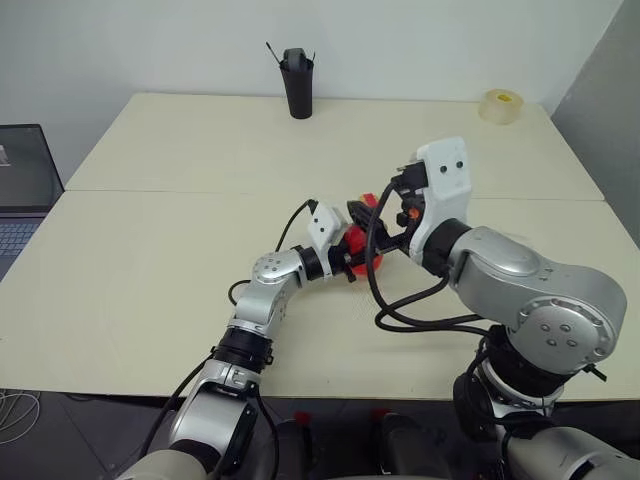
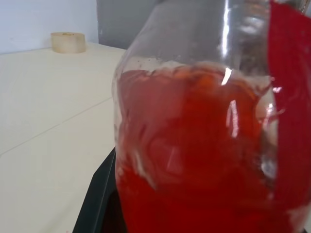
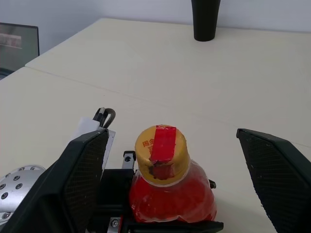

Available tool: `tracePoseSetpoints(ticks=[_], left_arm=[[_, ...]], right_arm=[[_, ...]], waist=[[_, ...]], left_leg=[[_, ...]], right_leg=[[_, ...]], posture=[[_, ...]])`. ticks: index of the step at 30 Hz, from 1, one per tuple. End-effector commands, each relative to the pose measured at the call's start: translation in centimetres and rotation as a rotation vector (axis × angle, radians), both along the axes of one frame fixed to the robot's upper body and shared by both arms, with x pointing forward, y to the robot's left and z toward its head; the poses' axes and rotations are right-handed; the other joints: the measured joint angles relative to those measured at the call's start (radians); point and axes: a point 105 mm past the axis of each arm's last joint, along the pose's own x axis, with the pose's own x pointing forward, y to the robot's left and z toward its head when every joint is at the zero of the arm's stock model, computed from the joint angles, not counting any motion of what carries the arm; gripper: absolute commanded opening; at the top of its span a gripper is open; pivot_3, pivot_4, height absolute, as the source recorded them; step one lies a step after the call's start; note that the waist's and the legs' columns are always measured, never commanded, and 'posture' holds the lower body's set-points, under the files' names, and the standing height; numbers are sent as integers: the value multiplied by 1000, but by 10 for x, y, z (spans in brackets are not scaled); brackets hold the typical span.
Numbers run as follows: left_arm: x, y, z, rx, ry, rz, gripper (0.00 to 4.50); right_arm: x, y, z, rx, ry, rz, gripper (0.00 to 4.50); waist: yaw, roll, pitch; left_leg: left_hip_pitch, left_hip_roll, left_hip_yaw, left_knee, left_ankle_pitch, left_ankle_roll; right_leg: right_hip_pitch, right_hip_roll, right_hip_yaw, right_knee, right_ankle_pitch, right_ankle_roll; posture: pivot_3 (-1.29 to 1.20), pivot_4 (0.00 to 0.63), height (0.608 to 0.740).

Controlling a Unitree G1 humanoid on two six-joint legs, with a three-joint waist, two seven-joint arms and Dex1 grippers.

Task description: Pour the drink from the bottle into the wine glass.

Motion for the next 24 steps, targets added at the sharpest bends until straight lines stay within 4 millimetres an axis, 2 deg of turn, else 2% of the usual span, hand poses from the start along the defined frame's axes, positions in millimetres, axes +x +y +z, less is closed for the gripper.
tracePoseSetpoints(ticks=[1,4,7,15,21,22,24], left_arm=[[-3,-2,24,-44,-93,-12,1581],[-4,-2,23,-41,-98,-17,1581],[-4,-2,24,-40,-100,-17,1581],[-5,0,22,-38,-96,-15,1580],[-6,-2,20,-30,-94,-24,1552],[-8,-2,20,-23,-94,-35,1552],[-12,-5,18,-7,-90,-68,1551]], right_arm=[[-2,1,3,-8,-12,8,4500],[0,1,3,-7,-7,2,4500],[2,1,3,-8,1,-1,3898],[2,5,5,-16,-4,12,1220],[5,-2,11,-92,-30,48,1212],[2,-4,11,-148,-42,107,1212],[-16,-1,14,-187,-94,337,1212]], waist=[[0,0,0],[0,0,0],[0,0,0],[0,0,0],[0,0,0],[0,0,0],[5,0,0]], left_leg=[[0,0,0,0,0,0],[0,0,0,0,0,0],[0,0,0,0,0,0],[0,0,0,0,0,0],[0,0,0,0,0,0],[0,0,0,0,0,0],[0,0,0,0,0,0]], right_leg=[[0,0,0,0,0,0],[0,0,0,0,0,0],[0,0,0,0,0,0],[0,0,0,0,0,0],[0,0,0,0,0,0],[0,0,0,0,0,0],[0,0,0,-2,0,0]], posture=[[0,150,740],[0,150,740],[0,150,740],[0,150,740],[0,150,740],[0,150,740],[0,150,740]])
